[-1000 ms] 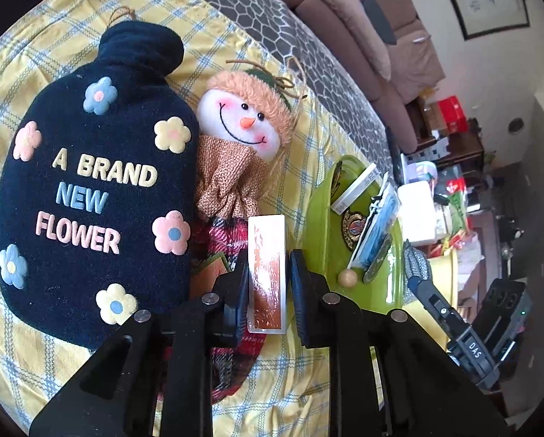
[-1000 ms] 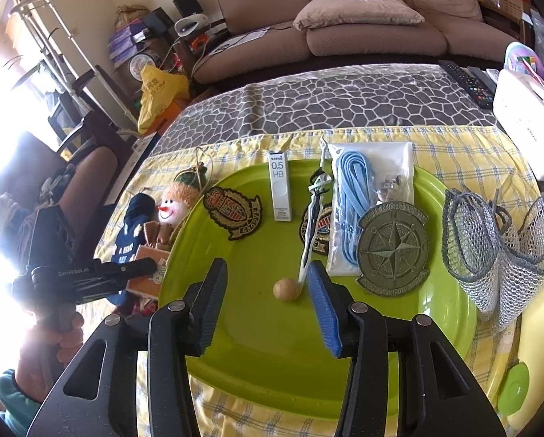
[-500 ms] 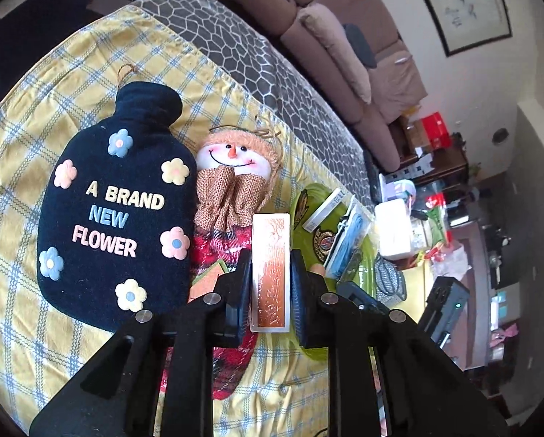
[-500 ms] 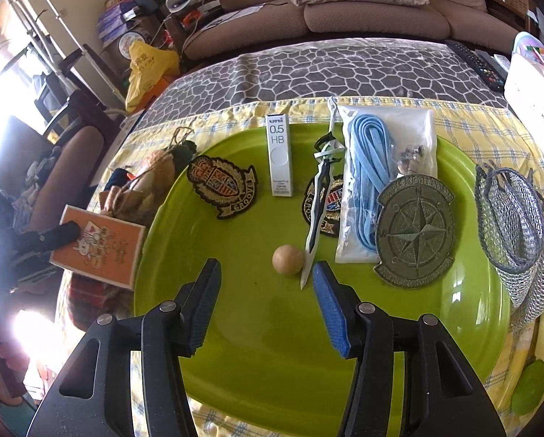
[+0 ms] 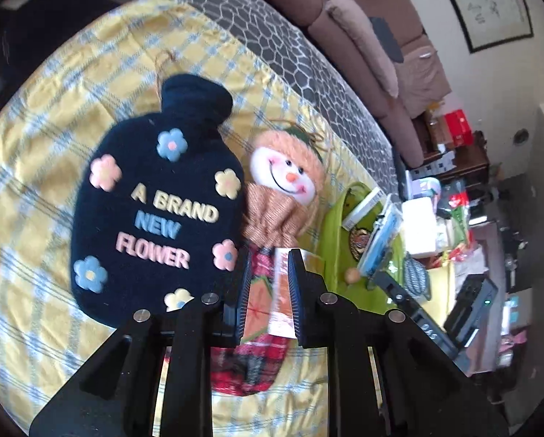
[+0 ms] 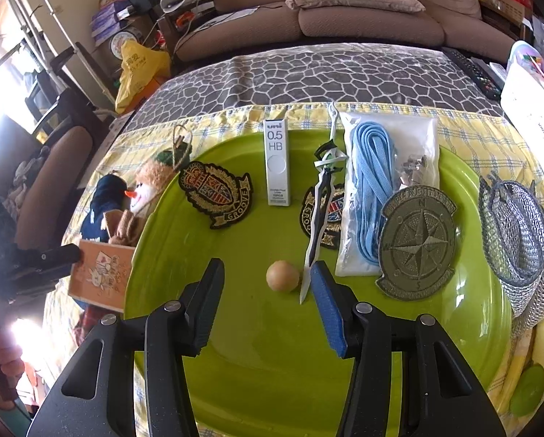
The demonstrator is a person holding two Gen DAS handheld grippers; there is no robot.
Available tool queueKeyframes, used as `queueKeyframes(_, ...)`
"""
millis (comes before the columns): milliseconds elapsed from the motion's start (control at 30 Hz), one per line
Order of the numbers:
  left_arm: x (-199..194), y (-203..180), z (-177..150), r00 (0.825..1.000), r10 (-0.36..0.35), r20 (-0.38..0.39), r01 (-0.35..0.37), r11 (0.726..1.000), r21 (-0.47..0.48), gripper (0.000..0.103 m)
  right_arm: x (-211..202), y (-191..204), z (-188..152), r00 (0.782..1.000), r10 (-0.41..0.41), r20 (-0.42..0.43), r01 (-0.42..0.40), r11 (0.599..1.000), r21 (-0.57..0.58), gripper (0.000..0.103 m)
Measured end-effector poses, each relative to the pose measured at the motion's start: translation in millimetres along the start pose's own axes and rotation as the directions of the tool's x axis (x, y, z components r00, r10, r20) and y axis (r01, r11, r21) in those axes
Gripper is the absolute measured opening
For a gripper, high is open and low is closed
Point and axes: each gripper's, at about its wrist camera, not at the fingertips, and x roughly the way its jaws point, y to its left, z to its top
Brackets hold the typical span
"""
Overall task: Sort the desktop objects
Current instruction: 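Grasp the orange card box with the left tool while the right closes on the wooden ball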
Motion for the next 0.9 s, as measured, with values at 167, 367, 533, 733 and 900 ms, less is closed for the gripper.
queueKeyframes(167,-15.2,-1.7,1.0,0.998,0.025,0.061,-0.026,1.0,0.015,0.017,-4.1,-11.7,2.9,0.999,0.021,0.025,-0.023,0.998,0.056,0.042)
queueKeyframes(367,-4.0,-18.5,-6.4,0.999,-0.032,-0.007,0.033,0.996,0.078,0.027,13.2,-15.4,-3.0,0.998,0.065,-0.005,-0.064,0.993,0.097,0.032)
queueKeyframes(533,14.8,-36.6,-15.8,0.998,-0.052,-0.045,0.057,0.992,0.109,0.027,22.6,-12.0,-5.2,0.997,0.074,-0.001,-0.073,0.992,0.106,0.029)
queueKeyframes(733,27.0,-47.1,-17.5,0.999,-0.02,-0.049,0.026,0.992,0.125,0.027,20.3,-24.9,-2.8,0.993,0.116,0.037,-0.121,0.976,0.18,0.028)
queueKeyframes(900,26.3,-37.4,-14.0,0.999,-0.025,-0.041,0.029,0.995,0.095,0.024,18.6,-24.6,-0.8,0.993,0.108,0.037,-0.113,0.976,0.185,0.028)
